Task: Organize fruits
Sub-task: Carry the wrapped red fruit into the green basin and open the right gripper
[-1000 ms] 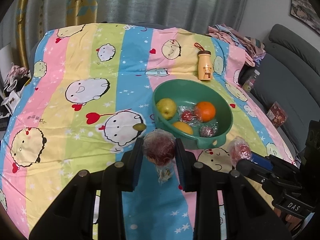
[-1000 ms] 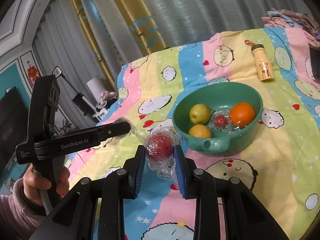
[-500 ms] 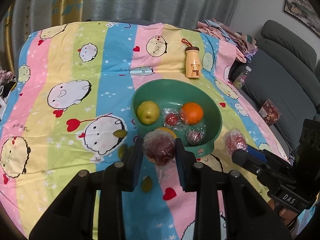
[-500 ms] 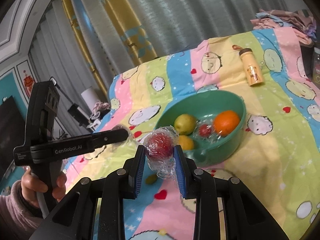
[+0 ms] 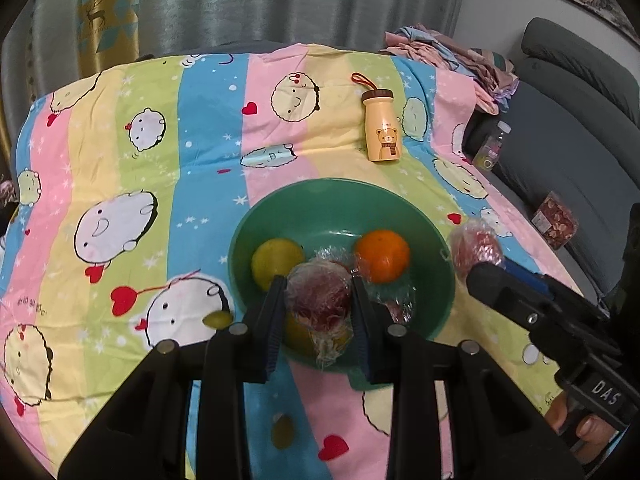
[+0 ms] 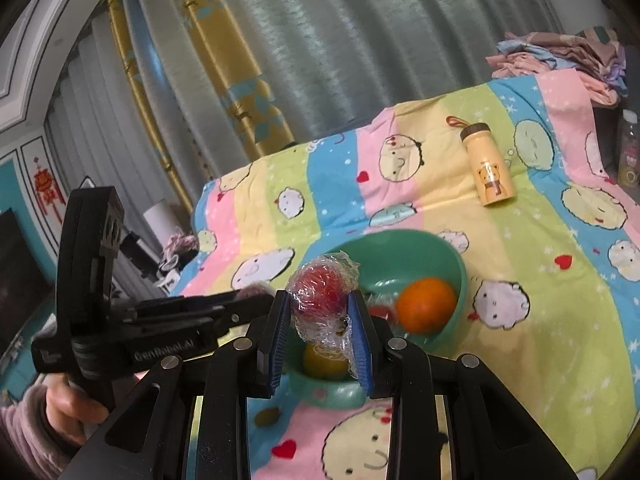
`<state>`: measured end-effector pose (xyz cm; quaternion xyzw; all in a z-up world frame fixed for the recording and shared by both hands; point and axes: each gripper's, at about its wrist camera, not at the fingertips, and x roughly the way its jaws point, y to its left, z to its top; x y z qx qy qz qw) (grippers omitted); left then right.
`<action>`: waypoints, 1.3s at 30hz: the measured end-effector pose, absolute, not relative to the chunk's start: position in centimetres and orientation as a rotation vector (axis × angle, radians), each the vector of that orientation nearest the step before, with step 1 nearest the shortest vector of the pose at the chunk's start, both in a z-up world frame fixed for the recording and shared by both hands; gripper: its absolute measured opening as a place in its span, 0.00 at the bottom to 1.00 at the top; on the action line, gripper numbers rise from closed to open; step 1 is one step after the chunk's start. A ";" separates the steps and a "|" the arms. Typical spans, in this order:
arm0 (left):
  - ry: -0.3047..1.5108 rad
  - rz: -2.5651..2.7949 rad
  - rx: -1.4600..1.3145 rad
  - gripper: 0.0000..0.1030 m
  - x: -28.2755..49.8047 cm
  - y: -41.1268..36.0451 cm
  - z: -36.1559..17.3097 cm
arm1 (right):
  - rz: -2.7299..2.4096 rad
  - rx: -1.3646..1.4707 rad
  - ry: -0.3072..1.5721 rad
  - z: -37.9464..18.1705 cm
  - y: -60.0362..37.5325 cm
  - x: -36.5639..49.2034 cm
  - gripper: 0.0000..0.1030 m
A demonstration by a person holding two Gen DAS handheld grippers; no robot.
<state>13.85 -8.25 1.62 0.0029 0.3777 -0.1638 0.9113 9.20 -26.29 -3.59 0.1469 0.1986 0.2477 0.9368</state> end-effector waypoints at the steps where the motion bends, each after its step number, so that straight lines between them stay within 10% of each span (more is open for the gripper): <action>1: 0.780 -0.338 0.008 0.30 14.1 -8.4 1.5 | 0.498 0.305 0.409 -3.5 -26.4 9.5 0.30; 39: 0.882 -0.270 0.148 0.31 17.4 -11.2 -2.6 | 0.385 0.220 0.561 -6.3 -25.4 12.6 0.30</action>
